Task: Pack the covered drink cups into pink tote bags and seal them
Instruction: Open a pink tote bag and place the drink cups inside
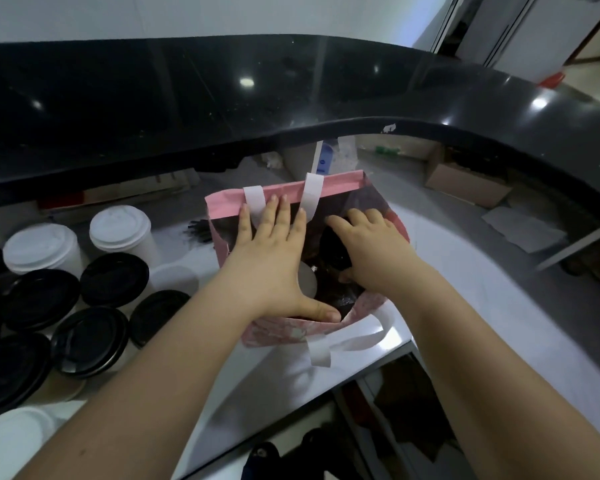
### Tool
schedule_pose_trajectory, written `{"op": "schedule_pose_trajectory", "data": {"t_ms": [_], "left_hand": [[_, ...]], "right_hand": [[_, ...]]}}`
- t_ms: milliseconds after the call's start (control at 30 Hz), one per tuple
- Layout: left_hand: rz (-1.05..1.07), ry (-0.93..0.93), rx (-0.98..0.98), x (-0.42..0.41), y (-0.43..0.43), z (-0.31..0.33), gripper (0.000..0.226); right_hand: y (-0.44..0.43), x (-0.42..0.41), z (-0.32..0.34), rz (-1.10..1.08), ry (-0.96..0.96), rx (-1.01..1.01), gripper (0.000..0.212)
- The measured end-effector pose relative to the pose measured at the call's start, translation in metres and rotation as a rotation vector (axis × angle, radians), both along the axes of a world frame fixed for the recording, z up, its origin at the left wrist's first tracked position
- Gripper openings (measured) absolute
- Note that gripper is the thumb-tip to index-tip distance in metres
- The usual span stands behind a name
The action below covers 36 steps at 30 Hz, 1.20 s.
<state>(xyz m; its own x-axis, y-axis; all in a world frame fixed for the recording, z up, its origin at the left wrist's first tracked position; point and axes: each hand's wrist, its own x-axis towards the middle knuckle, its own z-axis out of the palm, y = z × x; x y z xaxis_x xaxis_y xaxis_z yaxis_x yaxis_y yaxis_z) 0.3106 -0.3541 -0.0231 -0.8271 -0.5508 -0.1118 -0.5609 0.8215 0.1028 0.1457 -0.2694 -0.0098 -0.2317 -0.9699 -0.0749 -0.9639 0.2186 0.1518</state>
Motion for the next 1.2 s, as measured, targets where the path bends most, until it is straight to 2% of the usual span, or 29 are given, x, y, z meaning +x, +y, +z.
{"op": "schedule_pose_trajectory", "data": {"t_ms": [133,333,600,700,833,1033,1200], "left_hand": [[0.009,-0.012,0.004,0.002,0.007,0.001,0.153],[0.054,-0.02,-0.024,0.0,0.009,0.002,0.151],[0.12,0.015,0.051,-0.004,0.001,0.001,0.15],[0.118,0.01,0.047,-0.006,0.004,-0.002,0.149],[0.123,0.007,0.062,-0.009,0.007,-0.007,0.147],[0.152,0.004,0.054,-0.01,0.011,-0.009,0.148],[0.139,0.048,0.022,-0.008,0.012,-0.001,0.145]], "right_hand": [[-0.009,-0.008,-0.009,-0.081,-0.032,0.03,0.084],[-0.017,-0.013,-0.018,-0.025,-0.217,0.04,0.095],[-0.013,-0.019,-0.043,0.048,-0.202,0.109,0.081],[-0.011,-0.021,-0.053,0.077,-0.205,0.126,0.093],[-0.008,-0.024,-0.068,0.056,-0.281,0.252,0.114],[-0.006,-0.023,-0.077,0.041,-0.311,0.237,0.117],[-0.008,-0.024,-0.055,0.091,-0.32,0.264,0.119]]}}
